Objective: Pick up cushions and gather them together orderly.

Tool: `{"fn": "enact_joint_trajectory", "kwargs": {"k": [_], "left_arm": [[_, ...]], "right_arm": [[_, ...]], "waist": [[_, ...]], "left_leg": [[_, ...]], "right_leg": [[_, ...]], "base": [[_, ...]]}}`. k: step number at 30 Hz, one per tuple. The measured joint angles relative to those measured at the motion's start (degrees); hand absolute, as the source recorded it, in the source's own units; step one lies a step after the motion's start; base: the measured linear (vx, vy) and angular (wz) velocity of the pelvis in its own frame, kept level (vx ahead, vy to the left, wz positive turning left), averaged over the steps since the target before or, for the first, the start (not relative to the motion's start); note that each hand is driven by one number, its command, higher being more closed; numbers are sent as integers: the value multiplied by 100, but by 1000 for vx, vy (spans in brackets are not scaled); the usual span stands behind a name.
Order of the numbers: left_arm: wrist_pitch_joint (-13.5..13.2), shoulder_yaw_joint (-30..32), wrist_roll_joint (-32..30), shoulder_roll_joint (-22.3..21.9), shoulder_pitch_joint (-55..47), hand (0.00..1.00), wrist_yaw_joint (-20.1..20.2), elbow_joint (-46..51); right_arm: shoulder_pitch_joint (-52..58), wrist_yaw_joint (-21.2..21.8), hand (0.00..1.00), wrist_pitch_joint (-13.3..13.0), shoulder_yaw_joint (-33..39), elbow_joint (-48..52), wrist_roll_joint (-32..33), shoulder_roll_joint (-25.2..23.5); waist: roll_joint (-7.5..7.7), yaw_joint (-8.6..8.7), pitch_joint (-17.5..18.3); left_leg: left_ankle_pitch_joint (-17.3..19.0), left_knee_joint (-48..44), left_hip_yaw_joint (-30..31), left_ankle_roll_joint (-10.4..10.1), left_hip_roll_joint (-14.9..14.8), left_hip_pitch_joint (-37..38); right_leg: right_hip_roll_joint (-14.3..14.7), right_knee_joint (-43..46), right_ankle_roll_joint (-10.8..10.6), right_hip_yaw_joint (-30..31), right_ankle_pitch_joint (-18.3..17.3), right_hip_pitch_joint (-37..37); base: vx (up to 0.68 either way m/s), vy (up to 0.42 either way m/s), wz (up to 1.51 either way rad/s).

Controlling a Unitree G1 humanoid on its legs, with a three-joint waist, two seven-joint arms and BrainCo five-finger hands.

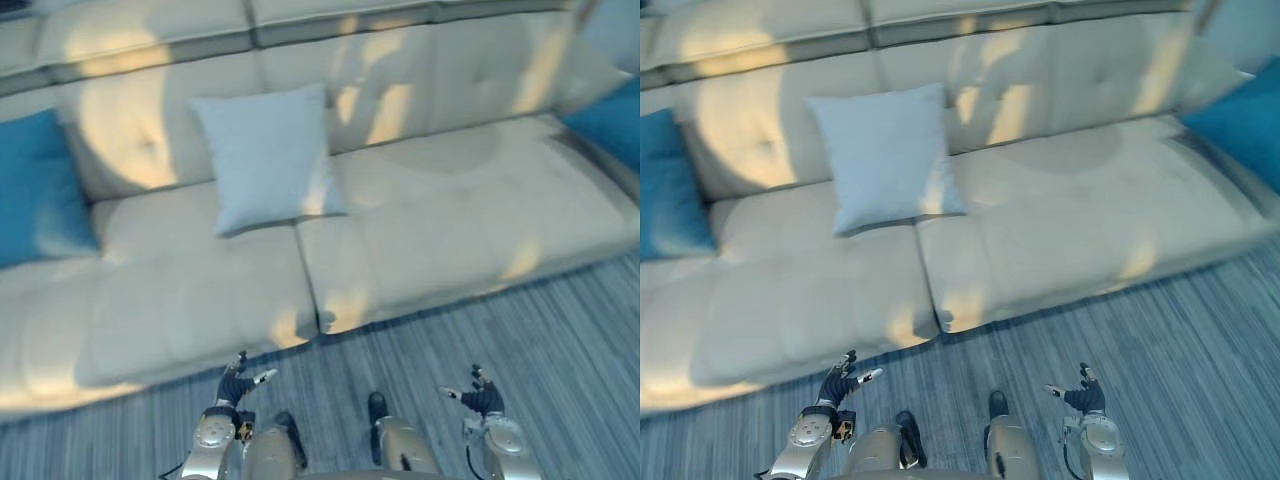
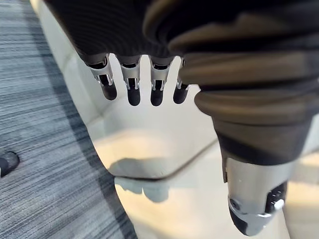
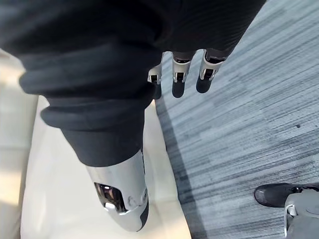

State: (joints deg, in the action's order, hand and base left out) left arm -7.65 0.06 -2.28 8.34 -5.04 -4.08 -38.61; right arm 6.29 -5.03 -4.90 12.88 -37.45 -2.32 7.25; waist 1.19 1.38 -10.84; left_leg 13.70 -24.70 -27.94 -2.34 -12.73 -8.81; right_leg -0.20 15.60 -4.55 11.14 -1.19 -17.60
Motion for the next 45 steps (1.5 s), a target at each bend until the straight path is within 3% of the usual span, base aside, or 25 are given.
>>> {"fn": "enact_joint_trajectory", "kwargs": {"k": [3,7,9,10,12,13,14,15,16,18,21,23,24,25,26,29,30,31,34,36,38,40,42,43,45], "left_arm": [[9,-28,-12,21,105,0,-11,126],[86,-51,-6,141,221,0,-27,256],[100,-50,1,241,237,0,-22,255],[121,-52,1,275,253,0,-7,242],[122,-62,1,276,306,0,8,188],[114,-123,9,235,380,0,8,183],[111,-166,10,236,388,0,9,180],[106,-268,21,189,385,0,15,151],[78,-296,52,15,383,0,12,94],[76,-304,62,-58,307,0,1,70],[81,-310,63,-92,26,0,-65,93],[103,-214,57,-144,-94,0,-127,55],[102,-160,54,-144,-126,0,-147,-3],[133,-146,51,-151,-131,0,-205,-186],[170,-31,46,-120,-127,0,-233,-264],[217,-62,46,-181,-121,0,-235,-278],[240,-181,46,-226,-138,0,-236,-306],[245,-267,47,-237,-203,0,-242,-303],[244,-294,54,-191,-260,0,-299,-296],[244,-285,58,-150,-130,0,-374,-310],[245,-258,57,-154,128,0,-376,-399],[241,-175,53,-145,200,0,-388,-450],[240,-140,55,-131,136,0,-443,-500],[222,-128,52,-244,222,0,-463,-574],[204,-49,61,-377,283,0,-468,-577]], "right_arm": [[31,-28,0,32,5,0,9,-61],[-260,-44,0,81,-29,-543,55,48],[-396,-106,0,108,-22,-755,72,115],[-465,-117,0,111,-20,-796,73,157],[-443,-120,0,118,-20,-809,76,233],[-419,-127,0,131,-27,-871,75,305],[-421,-130,0,138,-34,-895,75,312],[-414,-149,0,159,-69,-906,71,317],[-439,-241,0,176,-123,-917,72,313],[-462,-254,0,177,-234,-944,72,325],[-454,-258,0,168,-340,-821,72,208],[-477,-270,0,142,-295,-822,72,195],[-475,-280,0,142,-238,-833,74,184],[-499,-355,0,143,-216,-806,127,116],[-444,-392,0,142,-174,-676,200,71],[-288,-492,0,129,32,-523,194,-39],[-266,-493,0,132,61,-520,185,-57],[-295,-486,0,140,37,-516,177,-107],[-300,-479,0,158,-20,-524,172,-240],[-513,-476,0,150,-50,-657,169,-185],[-765,-471,0,148,-51,-858,139,38],[-796,-472,0,161,-48,-901,10,167],[-648,-470,0,175,-47,-910,-14,258],[-755,-467,0,241,-33,-946,-19,380],[-777,-461,0,261,-48,-929,-16,415]], "waist": [[-24,187,-43],[-71,284,-48],[-70,279,-45],[-149,297,-33],[-339,318,3],[-493,305,20],[-510,303,11],[-539,290,-14],[-559,240,-60],[-463,135,-128],[-438,-94,-200],[-535,-304,-187],[-588,-436,-195],[-523,-538,-141],[-368,-483,-104],[-5,-506,-59],[18,-494,-60],[6,-433,-67],[-95,-251,-76],[-144,-191,-87],[-401,-188,-247],[-386,-67,-260],[-302,28,-191],[-543,107,-162],[-565,137,-196]], "left_leg": [[274,-183,-1107,31,-326,332],[392,-27,-2979,-151,-560,1299],[387,18,-3253,-167,-488,1615],[414,-15,-3266,-209,-518,1797],[405,-528,-3156,-254,-804,1943],[84,-1469,-2733,116,-1258,1899],[-109,-1775,-2530,404,-1364,1834],[-407,-2490,-1699,510,-1467,1525],[47,-3170,-286,-52,-1070,755],[275,-3198,547,-151,-574,201],[316,-1920,1650,-114,188,-872],[64,-360,2191,-457,505,-1121],[-420,-15,2316,-358,521,-1093],[-663,71,2326,-22,657,-989],[-505,47,2306,180,802,-969],[-152,124,2030,364,1144,-733],[56,131,1985,478,1307,-463],[188,187,1994,580,1410,-96],[453,380,2053,687,1413,657],[462,741,2072,668,1333,1067],[365,1081,2072,495,1070,1442],[261,1259,2155,142,1053,1842],[488,1183,2384,-192,1060,2199],[408,685,2498,-398,835,2023],[-325,-596,2528,-553,766,1682]], "right_leg": [[-336,-75,606,-1276,-60,-260],[-1480,381,1366,-4587,-450,-187],[-1565,445,1322,-5017,-252,-172],[-1379,439,1097,-4857,-82,-220],[-1048,511,992,-4562,-104,-283],[-735,617,1015,-4193,-280,-257],[-655,627,1010,-4084,-327,-219],[-502,599,1040,-3811,-424,-54],[-397,516,1014,-3480,-526,209],[-374,398,994,-3210,-573,504],[-283,89,825,-2787,-676,992],[-169,83,664,-2501,-784,1059],[-57,93,600,-2354,-849,1102],[-45,29,473,-2119,-904,1221],[-219,47,289,-2054,-1050,1226],[-723,833,-100,-1990,-1439,1054],[-998,1856,-266,-1910,-1422,759],[-1265,3127,-487,-1906,-1029,369],[-1489,4118,-71,-2174,-1177,-99],[-1433,3554,160,-2585,-1404,-517],[-919,2018,167,-2653,-1294,-863],[-531,-35,152,-2158,-252,-829],[-450,-483,318,-1667,1118,-727],[-354,350,558,-1729,665,-950],[-408,915,509,-1918,7,-734]], "base": [[-44,50,-186],[77,-5,-223],[185,-211,-254],[220,-247,-233],[277,-142,-198],[383,-135,-169],[469,-162,-161],[363,-84,-136],[337,-43,-134],[299,57,-96],[302,117,-80],[324,219,-84],[395,221,-102],[437,224,-54],[456,226,-17],[515,224,7],[384,155,-5],[388,169,2],[614,108,11],[499,-2,3],[605,-36,0],[702,-121,30],[727,-183,38],[695,-178,35],[615,-146,33]]}}
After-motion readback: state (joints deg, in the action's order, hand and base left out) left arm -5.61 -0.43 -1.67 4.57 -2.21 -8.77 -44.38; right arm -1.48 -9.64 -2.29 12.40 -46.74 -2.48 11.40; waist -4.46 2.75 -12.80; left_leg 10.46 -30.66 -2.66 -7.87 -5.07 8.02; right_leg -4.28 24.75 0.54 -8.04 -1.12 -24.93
